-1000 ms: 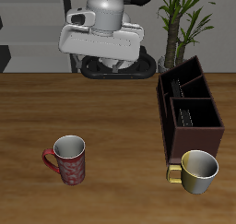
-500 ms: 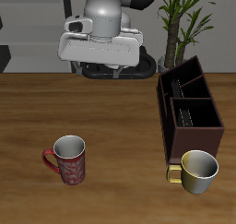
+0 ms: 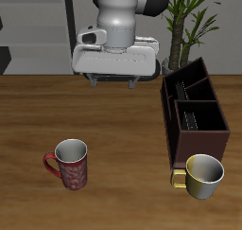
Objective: Place the black book into the left desk caddy's front compartment and place the yellow book into the left desk caddy's right compartment and place the red mug into the left desk caddy's left compartment
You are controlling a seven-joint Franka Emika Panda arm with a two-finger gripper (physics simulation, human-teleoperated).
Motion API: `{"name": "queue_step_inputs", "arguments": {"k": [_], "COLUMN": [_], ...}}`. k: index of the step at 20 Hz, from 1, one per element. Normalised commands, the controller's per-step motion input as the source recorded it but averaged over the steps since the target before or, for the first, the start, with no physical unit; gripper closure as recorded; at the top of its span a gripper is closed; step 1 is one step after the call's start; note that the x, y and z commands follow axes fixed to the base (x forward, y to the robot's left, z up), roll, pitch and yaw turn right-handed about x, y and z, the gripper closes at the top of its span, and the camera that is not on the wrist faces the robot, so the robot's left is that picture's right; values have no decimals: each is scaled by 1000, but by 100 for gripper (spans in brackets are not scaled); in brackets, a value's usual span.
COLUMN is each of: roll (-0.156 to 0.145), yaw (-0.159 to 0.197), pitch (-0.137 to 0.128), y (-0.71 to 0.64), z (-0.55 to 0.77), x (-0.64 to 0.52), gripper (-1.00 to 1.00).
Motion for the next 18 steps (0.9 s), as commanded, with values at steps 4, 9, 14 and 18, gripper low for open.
{"name": "queue_step_inputs", "arguments": {"k": [4, 9, 14, 18], "roll": [27, 26, -31, -43], "yaw": [15, -14, -43, -40], "pitch": [3, 0, -20, -2], "y": [185, 208, -29, -228], "z": [-41, -90, -82, -44], "x": [134, 111, 76, 37], "gripper": [-100, -100, -100, -100]}}
